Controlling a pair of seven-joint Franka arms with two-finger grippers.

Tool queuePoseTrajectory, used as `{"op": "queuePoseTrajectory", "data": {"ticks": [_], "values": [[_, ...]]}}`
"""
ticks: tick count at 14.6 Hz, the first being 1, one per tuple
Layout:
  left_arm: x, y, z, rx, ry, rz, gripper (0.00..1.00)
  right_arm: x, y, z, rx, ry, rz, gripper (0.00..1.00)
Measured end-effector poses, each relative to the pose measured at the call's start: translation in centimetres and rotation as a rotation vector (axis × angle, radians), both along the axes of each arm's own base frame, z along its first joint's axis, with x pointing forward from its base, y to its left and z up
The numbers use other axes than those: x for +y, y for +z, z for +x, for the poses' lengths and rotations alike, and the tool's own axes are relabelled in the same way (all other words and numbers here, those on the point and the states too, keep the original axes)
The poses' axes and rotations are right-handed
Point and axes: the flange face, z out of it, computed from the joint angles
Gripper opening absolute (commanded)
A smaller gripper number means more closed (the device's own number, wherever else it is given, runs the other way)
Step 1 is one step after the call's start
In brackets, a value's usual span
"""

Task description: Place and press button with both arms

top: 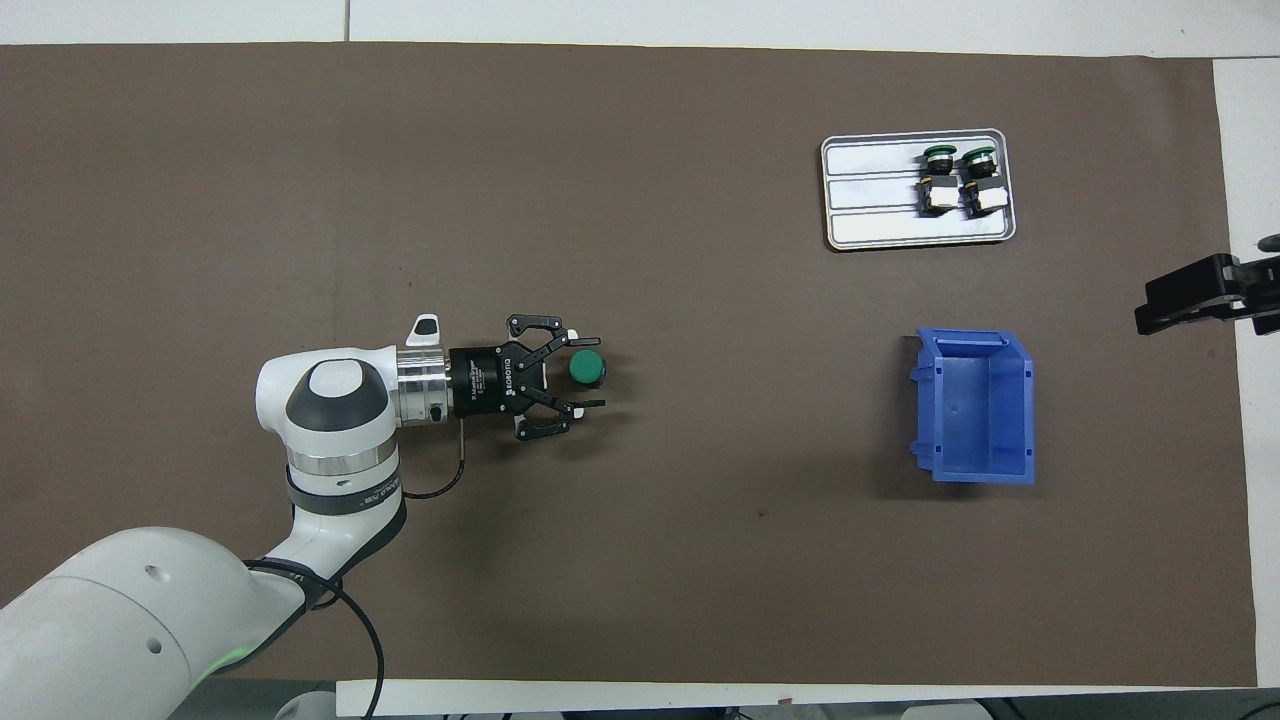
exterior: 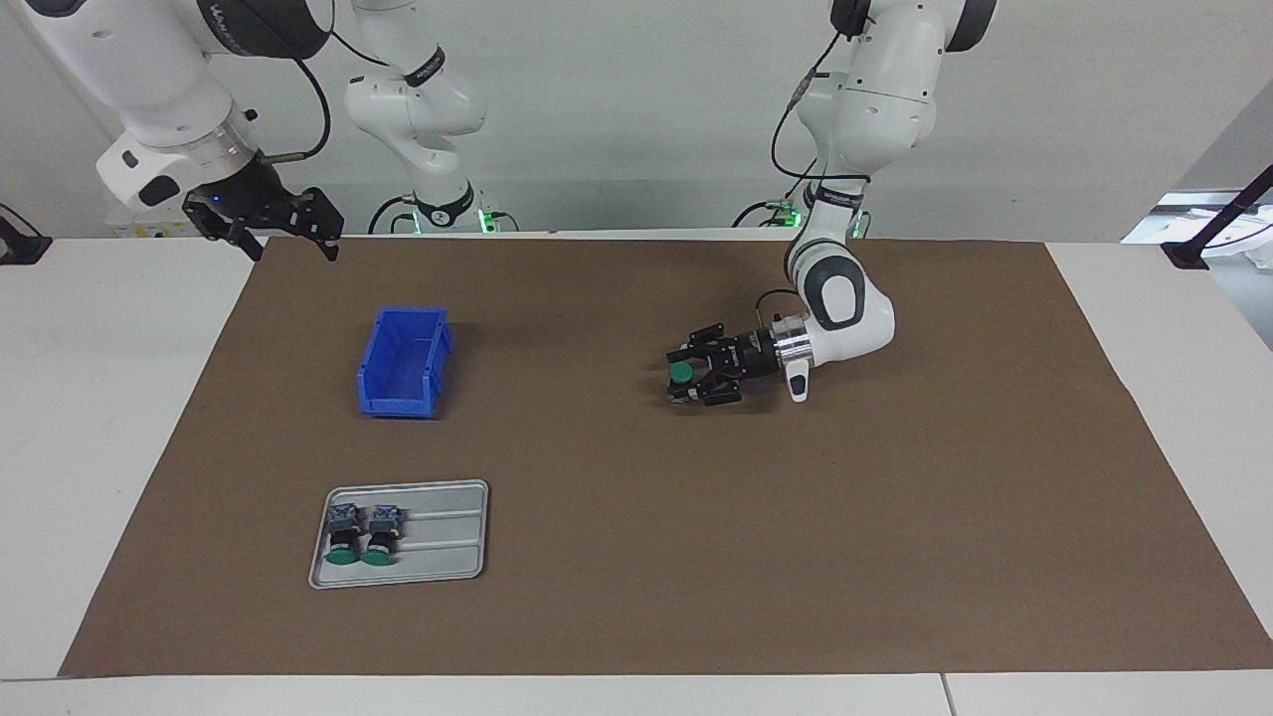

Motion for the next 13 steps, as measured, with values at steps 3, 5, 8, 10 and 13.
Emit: {"op": "queuePoseTrajectory", "data": {"ticks": [3, 5, 8, 10, 13], "values": [[0.1, 0.3, -0.1, 0.009, 0.007, 0.001, 0.75, 0.0, 0.0, 0.0, 0.000, 0.000, 0.000, 0.98], [0.3, 0.8, 0.0, 0.013, 0.016, 0.009, 0.75, 0.0, 0.0, 0.0, 0.000, 0.000, 0.000, 0.98], [0.5, 2.2, 0.2, 0.015, 0.033, 0.016, 0.76, 0.0, 0.0, 0.0, 0.000, 0.000, 0.000, 0.98], [0.8, 3.5, 0.4, 0.026, 0.046, 0.044, 0.75, 0.0, 0.0, 0.0, 0.000, 0.000, 0.000, 0.98], [1.0, 5.9, 0.5, 0.032, 0.054, 0.089, 0.62, 0.0, 0.0, 0.0, 0.000, 0.000, 0.000, 0.98]]}}
